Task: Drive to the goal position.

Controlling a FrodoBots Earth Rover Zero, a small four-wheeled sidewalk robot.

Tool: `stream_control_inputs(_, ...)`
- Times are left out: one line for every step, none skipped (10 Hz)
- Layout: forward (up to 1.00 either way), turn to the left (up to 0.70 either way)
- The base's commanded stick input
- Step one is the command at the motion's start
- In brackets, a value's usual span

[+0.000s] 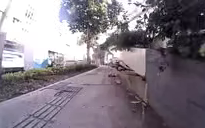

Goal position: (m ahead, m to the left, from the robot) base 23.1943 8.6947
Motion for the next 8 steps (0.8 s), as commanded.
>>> stream_control_inputs(0.45,0.20)
stream_control_inputs(0.45,0.27)
stream_control_inputs(0.45,0.09)
stream_control_inputs(0.45,0.00)
stream_control_inputs(0.45,0.00)
stream_control_inputs(0.45,0.00)
stream_control_inputs(0.45,0.00)
stream_control_inputs(0.45,0.00)
